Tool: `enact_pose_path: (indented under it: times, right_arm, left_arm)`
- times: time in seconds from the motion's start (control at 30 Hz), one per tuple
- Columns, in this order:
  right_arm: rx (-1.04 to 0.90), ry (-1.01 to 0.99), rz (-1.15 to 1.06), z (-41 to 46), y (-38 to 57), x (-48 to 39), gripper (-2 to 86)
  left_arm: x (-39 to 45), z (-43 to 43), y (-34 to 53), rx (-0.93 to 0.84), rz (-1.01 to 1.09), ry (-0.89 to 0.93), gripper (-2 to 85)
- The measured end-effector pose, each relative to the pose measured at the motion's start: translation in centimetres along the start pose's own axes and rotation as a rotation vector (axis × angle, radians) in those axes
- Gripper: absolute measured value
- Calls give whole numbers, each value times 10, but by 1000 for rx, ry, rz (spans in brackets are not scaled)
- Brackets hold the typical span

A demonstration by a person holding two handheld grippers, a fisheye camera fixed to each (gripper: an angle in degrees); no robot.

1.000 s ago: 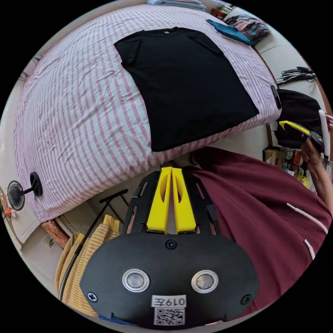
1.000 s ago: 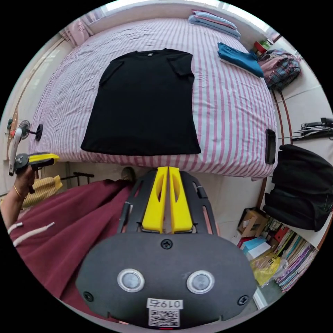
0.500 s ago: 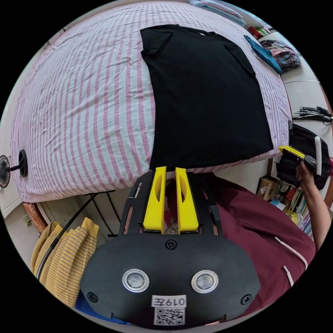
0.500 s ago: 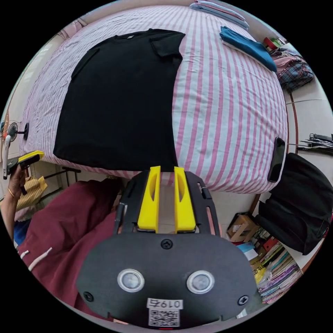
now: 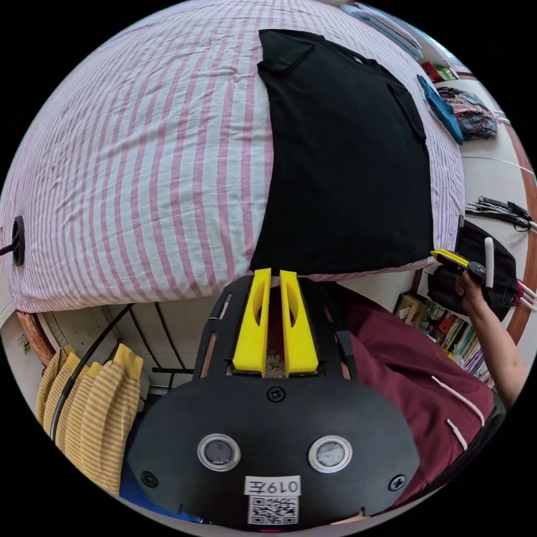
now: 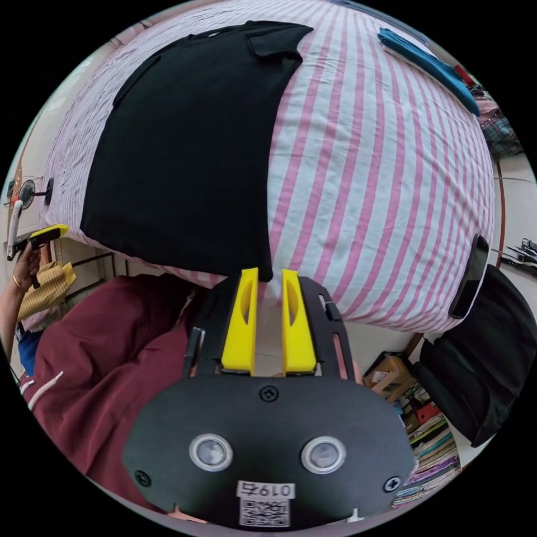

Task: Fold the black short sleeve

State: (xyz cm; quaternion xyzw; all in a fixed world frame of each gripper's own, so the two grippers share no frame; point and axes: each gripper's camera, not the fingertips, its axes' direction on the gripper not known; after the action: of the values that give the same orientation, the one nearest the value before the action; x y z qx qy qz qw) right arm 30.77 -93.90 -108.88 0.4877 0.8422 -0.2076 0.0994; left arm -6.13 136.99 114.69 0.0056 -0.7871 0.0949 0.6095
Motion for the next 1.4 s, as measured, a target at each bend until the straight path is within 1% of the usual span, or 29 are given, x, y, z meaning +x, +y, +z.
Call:
enact_pose_path:
  times: [0.13,0.27,0.4,0.47,0.6,0.67,0.73,0.87,0.97,1.13,1.2,1.4]
  right_arm:
    - [-4,-30,8,29,-17,13,65]
    - [15,-81,19,52,-26,28,67]
    - [25,-211,26,77,-28,56,80]
    - [4,-240,9,90,-31,63,83]
    - [-4,-277,-3,116,-39,79,86]
    - [-7,-308,10,128,-43,88,86]
    - [-8,-338,31,143,-47,100,83]
    - [11,-369,67,161,-49,117,78]
    - [46,-381,93,172,-52,129,78]
    - [18,-381,55,203,-64,137,78]
    - [13,-388,46,213,-66,142,75]
    - [20,-449,45,246,-66,163,65]
  left_arm:
    - [-30,10,-2,12,-32,23,13]
    - [-59,20,-6,36,-11,62,25]
    - [-90,29,-11,45,16,123,48]
    - [-110,39,-16,33,48,176,57]
    - [-138,50,-21,21,97,229,52]
    - [-158,60,-24,10,115,299,39]
    - [-174,68,-25,0,113,329,33]
    - [-206,76,-29,43,103,310,39]
    - [-216,81,-36,58,158,328,65]
    - [-222,111,-48,-55,255,312,91]
    - [-230,119,-49,-54,251,295,94]
    - [-268,138,-44,-5,187,392,91]
